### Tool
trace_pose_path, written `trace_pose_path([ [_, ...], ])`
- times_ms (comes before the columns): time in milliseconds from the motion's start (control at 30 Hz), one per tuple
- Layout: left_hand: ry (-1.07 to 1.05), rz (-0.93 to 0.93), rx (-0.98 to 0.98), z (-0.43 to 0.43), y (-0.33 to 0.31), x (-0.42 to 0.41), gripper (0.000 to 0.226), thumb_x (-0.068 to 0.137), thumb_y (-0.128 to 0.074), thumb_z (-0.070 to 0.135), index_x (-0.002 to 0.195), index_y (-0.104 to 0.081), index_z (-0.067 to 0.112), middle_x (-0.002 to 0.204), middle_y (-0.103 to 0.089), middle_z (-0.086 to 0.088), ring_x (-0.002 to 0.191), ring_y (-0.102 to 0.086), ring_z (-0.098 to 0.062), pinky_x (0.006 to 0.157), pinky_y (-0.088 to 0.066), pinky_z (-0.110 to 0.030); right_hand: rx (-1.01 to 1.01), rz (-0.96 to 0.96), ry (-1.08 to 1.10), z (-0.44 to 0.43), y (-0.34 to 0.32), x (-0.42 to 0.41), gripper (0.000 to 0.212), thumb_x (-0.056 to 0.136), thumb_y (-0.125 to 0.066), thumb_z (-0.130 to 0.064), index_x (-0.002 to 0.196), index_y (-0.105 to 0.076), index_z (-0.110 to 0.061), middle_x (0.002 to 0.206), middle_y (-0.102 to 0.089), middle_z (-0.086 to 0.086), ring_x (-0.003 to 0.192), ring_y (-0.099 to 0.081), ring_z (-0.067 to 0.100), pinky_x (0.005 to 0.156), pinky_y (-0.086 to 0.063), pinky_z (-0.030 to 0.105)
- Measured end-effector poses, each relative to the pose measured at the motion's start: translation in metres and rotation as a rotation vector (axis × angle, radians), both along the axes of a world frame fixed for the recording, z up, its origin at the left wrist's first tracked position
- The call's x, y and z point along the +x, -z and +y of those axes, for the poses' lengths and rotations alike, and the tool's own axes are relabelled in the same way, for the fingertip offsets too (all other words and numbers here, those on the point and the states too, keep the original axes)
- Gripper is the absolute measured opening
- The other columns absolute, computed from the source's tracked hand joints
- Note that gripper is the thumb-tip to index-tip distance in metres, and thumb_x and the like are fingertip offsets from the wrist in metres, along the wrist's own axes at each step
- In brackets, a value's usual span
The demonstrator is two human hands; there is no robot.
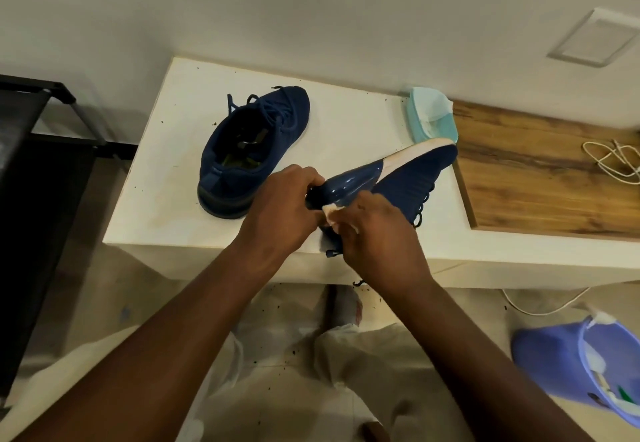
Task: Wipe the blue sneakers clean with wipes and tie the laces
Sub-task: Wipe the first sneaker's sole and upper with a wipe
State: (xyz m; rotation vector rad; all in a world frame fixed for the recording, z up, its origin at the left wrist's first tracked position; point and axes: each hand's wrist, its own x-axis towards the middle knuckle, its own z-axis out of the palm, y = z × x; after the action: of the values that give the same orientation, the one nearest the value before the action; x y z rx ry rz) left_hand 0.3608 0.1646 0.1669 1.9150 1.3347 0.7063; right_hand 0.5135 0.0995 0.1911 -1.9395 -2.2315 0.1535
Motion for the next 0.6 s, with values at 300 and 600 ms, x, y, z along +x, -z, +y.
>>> trace_pose_path([
  [300, -0.017, 0.016, 0.001, 0.008, 0.009, 0.001, 0.037, 0.079, -0.085, 0.016, 0.113, -0.071, 0.019, 0.108, -0.066, 0.002, 0.097, -0.061, -0.014, 0.085, -0.053, -0.033, 0.139, 0.170, 0.242, 0.028, 0.004, 0.020, 0.020, 0.097, -0.056, -0.025, 0.106, -0.074, -0.020, 0.102, -0.065, 0.004, 0.093, -0.056, 0.020, 0.080, -0.052, 0.046],
  [600, -0.015, -0.057, -0.074, 0.009, 0.010, 0.000, 0.034, 0.079, -0.085, 0.016, 0.110, -0.073, 0.020, 0.102, -0.072, 0.005, 0.096, -0.067, -0.011, 0.091, -0.057, -0.039, 0.191, 0.237, 0.294, 0.034, 0.004, 0.047, 0.022, 0.094, -0.060, -0.010, 0.109, -0.075, -0.014, 0.106, -0.067, 0.007, 0.101, -0.057, 0.024, 0.081, -0.046, 0.027],
])
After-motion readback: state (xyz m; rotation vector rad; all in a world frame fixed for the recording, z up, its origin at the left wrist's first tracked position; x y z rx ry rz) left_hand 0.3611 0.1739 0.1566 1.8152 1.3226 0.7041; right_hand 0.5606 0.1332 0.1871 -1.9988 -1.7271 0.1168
